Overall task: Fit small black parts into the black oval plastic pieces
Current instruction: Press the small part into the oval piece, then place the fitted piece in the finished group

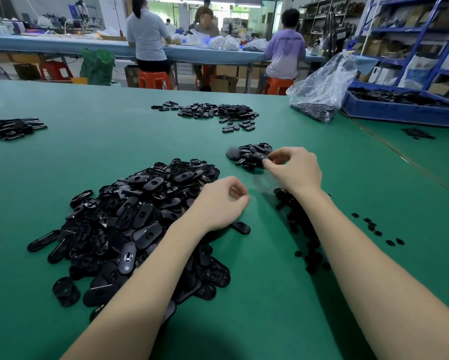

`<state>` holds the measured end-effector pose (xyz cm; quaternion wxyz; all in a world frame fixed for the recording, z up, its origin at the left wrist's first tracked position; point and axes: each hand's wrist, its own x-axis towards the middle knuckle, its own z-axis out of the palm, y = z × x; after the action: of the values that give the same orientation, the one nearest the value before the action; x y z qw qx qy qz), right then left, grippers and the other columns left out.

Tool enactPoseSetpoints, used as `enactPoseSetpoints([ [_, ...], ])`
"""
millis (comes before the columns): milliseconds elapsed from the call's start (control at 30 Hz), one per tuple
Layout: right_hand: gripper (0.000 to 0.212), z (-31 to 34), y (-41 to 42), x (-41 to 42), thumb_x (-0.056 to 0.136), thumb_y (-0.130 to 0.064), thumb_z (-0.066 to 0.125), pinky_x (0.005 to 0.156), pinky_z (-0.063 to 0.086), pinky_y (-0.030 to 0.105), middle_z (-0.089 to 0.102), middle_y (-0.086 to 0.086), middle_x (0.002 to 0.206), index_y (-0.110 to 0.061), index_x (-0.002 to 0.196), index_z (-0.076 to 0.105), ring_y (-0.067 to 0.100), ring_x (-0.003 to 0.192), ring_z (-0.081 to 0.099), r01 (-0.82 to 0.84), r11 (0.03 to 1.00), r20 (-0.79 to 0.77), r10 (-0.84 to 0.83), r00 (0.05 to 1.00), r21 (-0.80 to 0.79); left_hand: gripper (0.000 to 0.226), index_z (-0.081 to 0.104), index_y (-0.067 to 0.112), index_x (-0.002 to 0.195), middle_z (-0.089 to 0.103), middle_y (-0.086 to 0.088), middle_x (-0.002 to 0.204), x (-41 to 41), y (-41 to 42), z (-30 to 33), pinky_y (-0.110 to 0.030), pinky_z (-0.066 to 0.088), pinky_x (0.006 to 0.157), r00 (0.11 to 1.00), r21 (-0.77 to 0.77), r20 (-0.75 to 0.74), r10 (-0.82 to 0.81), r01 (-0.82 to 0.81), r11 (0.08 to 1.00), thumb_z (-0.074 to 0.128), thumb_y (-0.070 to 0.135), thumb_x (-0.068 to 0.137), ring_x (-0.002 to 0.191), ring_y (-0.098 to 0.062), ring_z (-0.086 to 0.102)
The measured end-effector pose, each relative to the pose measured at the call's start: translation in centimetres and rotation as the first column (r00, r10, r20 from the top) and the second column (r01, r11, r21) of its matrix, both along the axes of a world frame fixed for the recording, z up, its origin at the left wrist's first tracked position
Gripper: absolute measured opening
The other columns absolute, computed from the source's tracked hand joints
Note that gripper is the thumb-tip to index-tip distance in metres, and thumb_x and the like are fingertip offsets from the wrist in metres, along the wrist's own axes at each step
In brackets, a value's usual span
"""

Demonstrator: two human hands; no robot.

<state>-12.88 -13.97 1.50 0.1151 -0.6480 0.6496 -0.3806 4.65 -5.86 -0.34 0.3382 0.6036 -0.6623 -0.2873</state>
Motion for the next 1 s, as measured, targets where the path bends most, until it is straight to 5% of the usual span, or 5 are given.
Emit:
enactPoseSetpoints([
  [100, 0.021, 0.7, -2.9, 0.5, 0.086, -0.042, 0.072, 0.079, 0.045, 0.026, 0.077, -0.008, 0.102, -0.030, 0.102, 0.079, 0.021, 0.105, 0.069, 0.078, 0.997, 0.012, -0.078, 0.997, 0.016, 0.011, 0.069, 0.027, 0.096, 0.070, 0.009, 0.087, -0.1, 0.4, 0.3, -0.016, 0.045, 0.076, 0.963, -0.026, 0.252, -0.097, 0.107, 0.994, 0.060, 0.021, 0.093, 0.073, 0.002, 0.058],
  [333, 0.022, 2.2, -7.0, 1.6, 0.087, -0.038, 0.073, 0.077, 0.044, 0.027, 0.075, 0.000, 0.110, -0.027, 0.104, 0.079, 0.025, 0.103, 0.067, 0.104, 0.987, -0.019, -0.103, 0.995, 0.121, 0.026, 0.072, 0.025, 0.100, 0.054, 0.020, 0.071, 0.3, 0.5, 0.6, -0.002, 0.034, 0.058, 0.963, -0.016, 0.255, -0.090, 0.098, 0.995, 0.051, 0.010, 0.095, 0.057, 0.015, 0.049],
  [600, 0.011, 2.7, -5.8, 0.7, 0.083, -0.038, 0.070, 0.076, 0.045, 0.028, 0.072, -0.005, 0.099, -0.030, 0.088, 0.075, 0.020, 0.091, 0.061, 0.035, 0.982, 0.012, -0.038, 0.999, 0.187, 0.030, 0.072, 0.028, 0.100, 0.062, 0.019, 0.082, 0.3, 0.6, 0.7, -0.005, 0.035, 0.063, 0.962, -0.003, 0.255, -0.093, 0.097, 0.995, 0.049, 0.010, 0.094, 0.061, 0.009, 0.051],
  [867, 0.012, -0.8, 0.7, -2.7, 0.083, -0.029, 0.068, 0.071, 0.050, 0.024, 0.076, -0.010, 0.080, -0.027, 0.076, 0.077, 0.008, 0.070, 0.062, -0.115, 0.968, 0.163, 0.079, 0.983, 0.225, 0.030, 0.071, 0.027, 0.100, 0.071, 0.010, 0.100, 0.5, 0.9, 1.8, -0.022, 0.049, 0.094, 0.944, 0.056, 0.267, -0.191, 0.183, 0.982, 0.050, 0.006, 0.094, 0.098, -0.010, 0.066],
  [1000, 0.014, -0.7, 2.6, -3.4, 0.085, -0.031, 0.068, 0.064, 0.044, 0.021, 0.074, -0.016, 0.071, -0.028, 0.074, 0.076, -0.001, 0.072, 0.064, -0.148, 0.973, 0.099, 0.132, 0.986, 0.175, 0.024, 0.067, 0.035, 0.094, 0.067, 0.013, 0.098, 0.9, 1.2, 2.9, -0.019, 0.045, 0.082, 0.886, 0.114, 0.375, -0.275, 0.250, 0.962, 0.061, 0.014, 0.087, 0.087, -0.001, 0.062],
])
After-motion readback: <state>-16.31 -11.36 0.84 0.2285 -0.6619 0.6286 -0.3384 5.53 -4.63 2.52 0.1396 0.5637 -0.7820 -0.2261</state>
